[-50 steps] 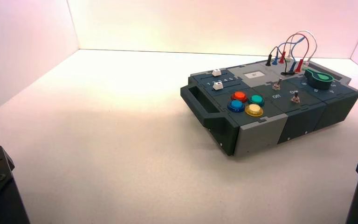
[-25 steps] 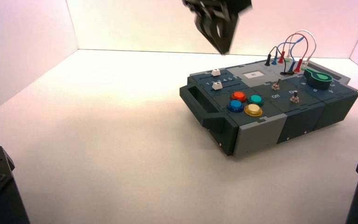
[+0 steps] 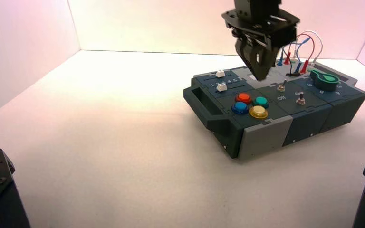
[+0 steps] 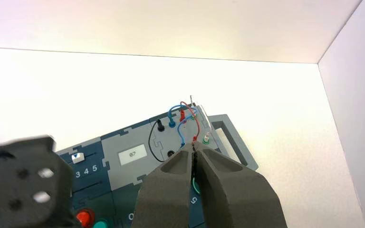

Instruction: Push the green button with the left gripper.

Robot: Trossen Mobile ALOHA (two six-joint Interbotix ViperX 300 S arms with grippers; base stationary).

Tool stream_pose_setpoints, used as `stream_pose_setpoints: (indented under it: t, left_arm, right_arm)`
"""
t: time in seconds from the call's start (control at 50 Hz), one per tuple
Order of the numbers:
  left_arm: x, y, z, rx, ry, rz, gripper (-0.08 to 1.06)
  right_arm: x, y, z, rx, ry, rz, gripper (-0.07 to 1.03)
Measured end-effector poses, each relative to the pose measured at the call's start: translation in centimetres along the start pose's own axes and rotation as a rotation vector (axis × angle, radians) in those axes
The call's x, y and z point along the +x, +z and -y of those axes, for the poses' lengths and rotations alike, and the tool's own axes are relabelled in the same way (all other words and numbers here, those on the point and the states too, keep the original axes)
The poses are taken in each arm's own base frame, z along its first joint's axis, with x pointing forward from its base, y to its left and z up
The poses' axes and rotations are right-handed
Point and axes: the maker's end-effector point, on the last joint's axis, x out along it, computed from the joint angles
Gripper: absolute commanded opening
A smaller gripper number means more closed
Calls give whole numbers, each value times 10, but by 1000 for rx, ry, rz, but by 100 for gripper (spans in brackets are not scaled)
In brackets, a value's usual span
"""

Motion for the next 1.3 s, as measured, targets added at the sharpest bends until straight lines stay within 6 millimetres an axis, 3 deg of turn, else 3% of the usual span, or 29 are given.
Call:
stream_pose_setpoints:
  t: [0.44,1.3]
  left_arm:
    - [22,-3,2,30,-26,-55,-3]
    - [32,-4,0,28,-32,-73,-3]
  right_arm:
    - [0,-1,0,0,1,-2,-2]
    - [0,-1,0,1,1,-2,-2]
